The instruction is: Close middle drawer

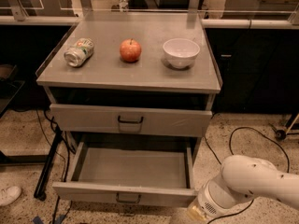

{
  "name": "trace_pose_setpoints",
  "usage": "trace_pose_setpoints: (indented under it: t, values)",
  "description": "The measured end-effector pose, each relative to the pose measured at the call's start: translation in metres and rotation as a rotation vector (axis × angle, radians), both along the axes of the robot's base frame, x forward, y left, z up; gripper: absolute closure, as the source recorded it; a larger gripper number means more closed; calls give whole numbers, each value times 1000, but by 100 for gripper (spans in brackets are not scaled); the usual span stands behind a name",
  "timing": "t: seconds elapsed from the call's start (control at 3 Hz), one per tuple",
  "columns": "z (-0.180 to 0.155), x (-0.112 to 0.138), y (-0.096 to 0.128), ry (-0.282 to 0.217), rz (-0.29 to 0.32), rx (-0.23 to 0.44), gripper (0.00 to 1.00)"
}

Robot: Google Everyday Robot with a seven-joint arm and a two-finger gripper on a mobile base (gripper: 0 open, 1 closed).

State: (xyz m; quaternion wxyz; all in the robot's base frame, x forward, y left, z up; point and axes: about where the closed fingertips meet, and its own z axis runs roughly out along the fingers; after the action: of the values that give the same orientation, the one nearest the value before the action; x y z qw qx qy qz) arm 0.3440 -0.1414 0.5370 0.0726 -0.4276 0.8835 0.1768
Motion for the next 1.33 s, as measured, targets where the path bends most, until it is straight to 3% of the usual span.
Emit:
trace_pose_setpoints:
  t: [0.33, 1.33]
  values:
    - [-8, -1, 1, 13, -10, 22, 100]
    - [-104, 39, 34, 24, -62, 82, 100]
